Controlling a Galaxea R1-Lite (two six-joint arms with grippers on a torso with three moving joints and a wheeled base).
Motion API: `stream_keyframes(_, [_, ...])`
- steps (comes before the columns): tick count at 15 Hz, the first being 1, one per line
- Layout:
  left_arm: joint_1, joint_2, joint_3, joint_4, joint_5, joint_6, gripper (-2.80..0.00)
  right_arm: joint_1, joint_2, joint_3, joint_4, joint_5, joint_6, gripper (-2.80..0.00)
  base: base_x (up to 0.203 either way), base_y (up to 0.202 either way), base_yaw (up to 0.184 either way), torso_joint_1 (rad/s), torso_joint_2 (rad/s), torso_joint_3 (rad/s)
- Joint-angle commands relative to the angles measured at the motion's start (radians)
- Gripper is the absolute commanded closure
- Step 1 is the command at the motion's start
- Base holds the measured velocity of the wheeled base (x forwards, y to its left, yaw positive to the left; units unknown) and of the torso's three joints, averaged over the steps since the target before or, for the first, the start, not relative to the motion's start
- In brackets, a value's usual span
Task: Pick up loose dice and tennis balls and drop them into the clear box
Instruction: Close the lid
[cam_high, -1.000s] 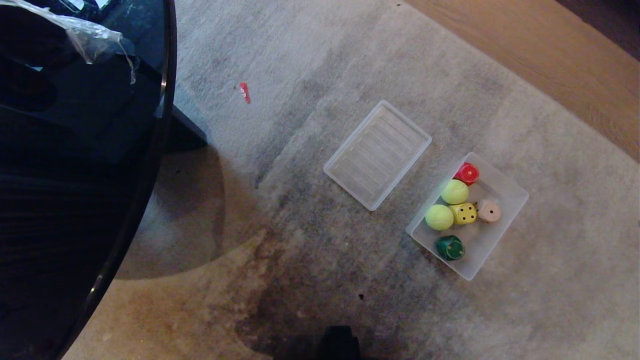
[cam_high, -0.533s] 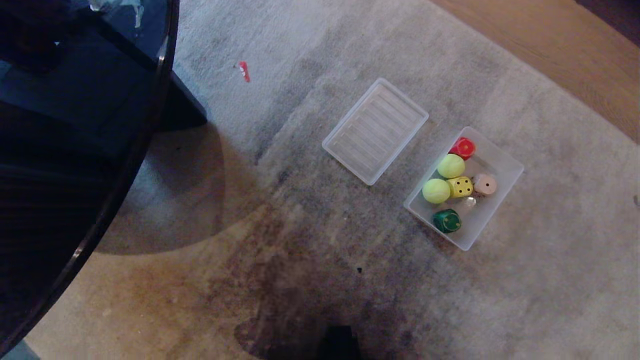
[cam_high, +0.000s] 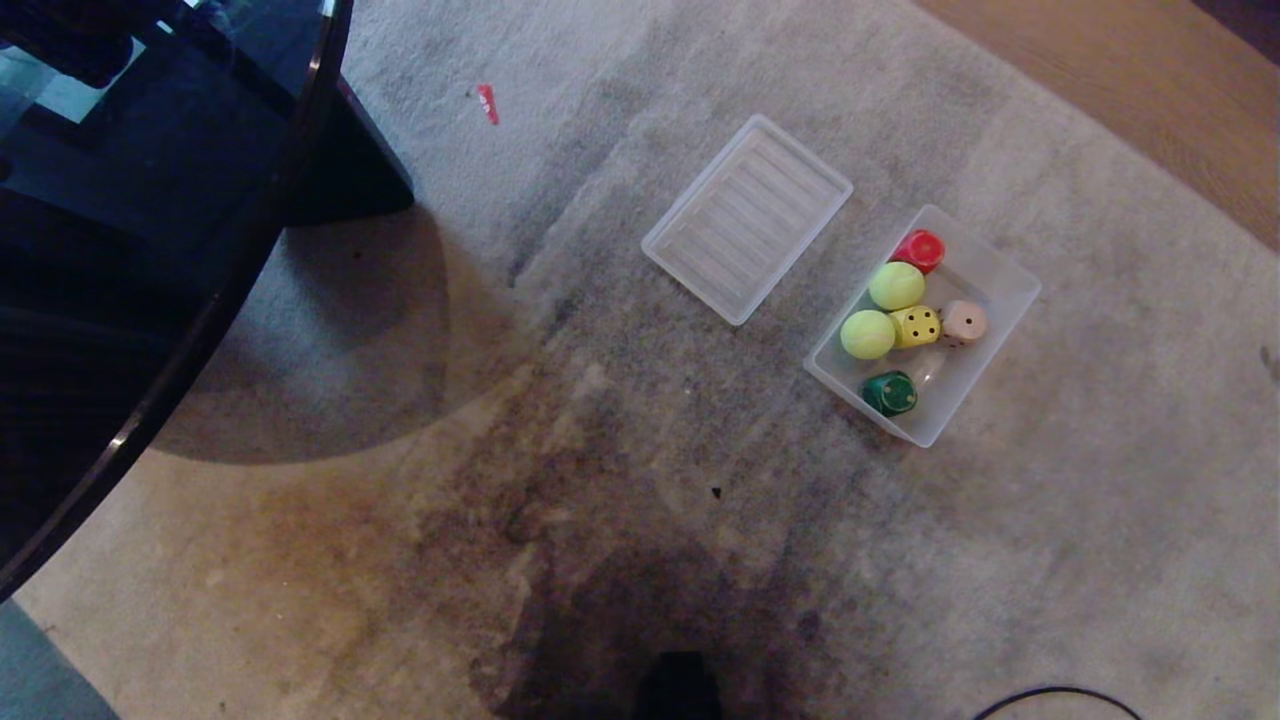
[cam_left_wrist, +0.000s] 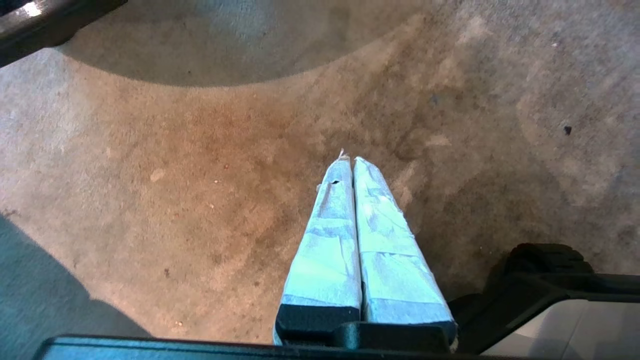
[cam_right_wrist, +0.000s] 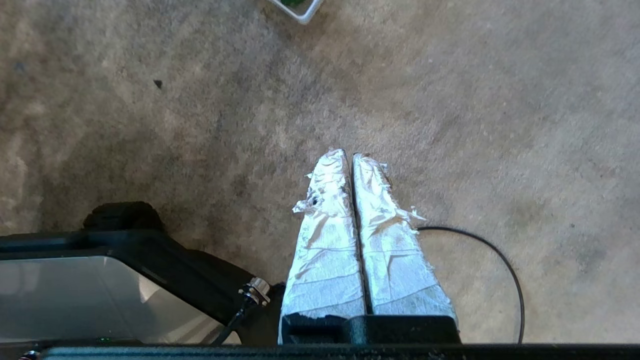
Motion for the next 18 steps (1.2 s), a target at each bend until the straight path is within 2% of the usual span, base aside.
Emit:
stream_keyframes(1, [0.0, 0.0, 0.0, 0.0, 0.0, 0.0, 0.0, 0.001, 0.002, 0.0, 0.001, 0.0, 0.001, 0.0, 0.0, 0.0, 0.0, 0.0, 0.0, 0.0])
stream_keyframes(7, [0.0, 0.0, 0.0, 0.0, -0.001, 0.0, 0.0, 0.001, 0.002, -0.002, 0.001, 0.0, 0.001, 0.0, 0.0, 0.0, 0.0, 0.0, 0.0, 0.0])
stream_keyframes(14, [0.0, 0.0, 0.0, 0.0, -0.001, 0.0, 0.0, 0.001, 0.002, 0.0, 0.001, 0.0, 0.0, 0.0, 0.003, -0.007, 0.138, 0.001, 0.0, 0.002])
stream_keyframes(18, [0.0, 0.0, 0.0, 0.0, 0.0, 0.0, 0.0, -0.001, 0.002, 0.0, 0.001, 0.0, 0.0, 0.0, 0.0, -0.001, 0.04, 0.002, 0.0, 0.001])
